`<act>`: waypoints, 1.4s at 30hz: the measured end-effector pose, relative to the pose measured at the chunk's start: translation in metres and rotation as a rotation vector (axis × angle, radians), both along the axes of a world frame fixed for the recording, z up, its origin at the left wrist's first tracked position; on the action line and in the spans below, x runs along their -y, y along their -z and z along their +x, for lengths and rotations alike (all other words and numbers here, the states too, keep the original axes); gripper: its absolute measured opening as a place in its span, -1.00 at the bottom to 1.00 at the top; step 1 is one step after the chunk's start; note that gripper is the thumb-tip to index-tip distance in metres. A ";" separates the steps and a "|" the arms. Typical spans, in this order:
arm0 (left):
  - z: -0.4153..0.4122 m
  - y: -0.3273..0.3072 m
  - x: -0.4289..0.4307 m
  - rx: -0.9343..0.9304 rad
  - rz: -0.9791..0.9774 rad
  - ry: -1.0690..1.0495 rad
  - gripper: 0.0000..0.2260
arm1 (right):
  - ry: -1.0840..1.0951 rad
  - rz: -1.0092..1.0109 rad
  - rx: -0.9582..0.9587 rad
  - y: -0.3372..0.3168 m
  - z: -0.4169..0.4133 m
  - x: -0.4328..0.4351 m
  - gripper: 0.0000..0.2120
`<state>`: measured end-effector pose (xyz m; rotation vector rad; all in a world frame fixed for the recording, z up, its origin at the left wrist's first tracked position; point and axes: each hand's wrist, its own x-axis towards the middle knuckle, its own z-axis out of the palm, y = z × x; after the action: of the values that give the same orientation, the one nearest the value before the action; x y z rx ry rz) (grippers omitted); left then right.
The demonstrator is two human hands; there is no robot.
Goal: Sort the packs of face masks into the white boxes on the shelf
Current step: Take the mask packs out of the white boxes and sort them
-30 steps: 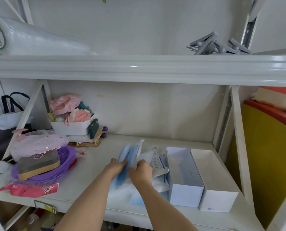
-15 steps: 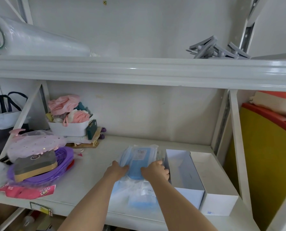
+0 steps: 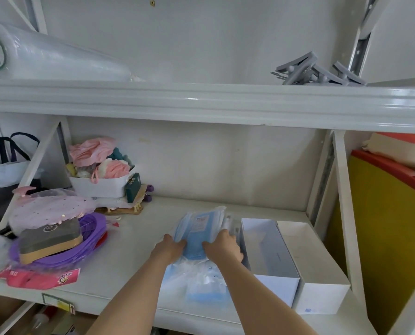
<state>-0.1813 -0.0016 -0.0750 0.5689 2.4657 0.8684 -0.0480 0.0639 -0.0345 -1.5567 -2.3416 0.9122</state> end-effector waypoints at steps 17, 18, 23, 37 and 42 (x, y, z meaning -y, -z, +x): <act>-0.003 -0.011 0.008 0.118 -0.028 0.046 -0.28 | 0.079 0.042 -0.312 -0.058 0.016 -0.032 -0.93; -0.003 -0.012 0.010 0.143 -0.040 0.027 -0.22 | 0.068 0.083 -0.324 -0.068 0.019 -0.035 -0.94; -0.008 -0.016 0.020 0.191 -0.006 -0.047 -0.19 | 0.057 0.176 -0.556 -0.101 0.032 -0.042 -0.72; -0.008 -0.057 0.015 0.440 0.909 -0.208 -0.48 | 0.069 -0.510 -0.885 -0.062 0.002 -0.014 -0.73; -0.005 -0.074 0.006 0.811 0.914 0.028 -0.41 | -0.052 -0.123 -0.625 -0.060 0.003 -0.007 -0.69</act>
<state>-0.1864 -0.0071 -0.0012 0.3965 1.2593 1.7817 -0.0446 0.0706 0.0250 -1.0366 -1.9077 1.3408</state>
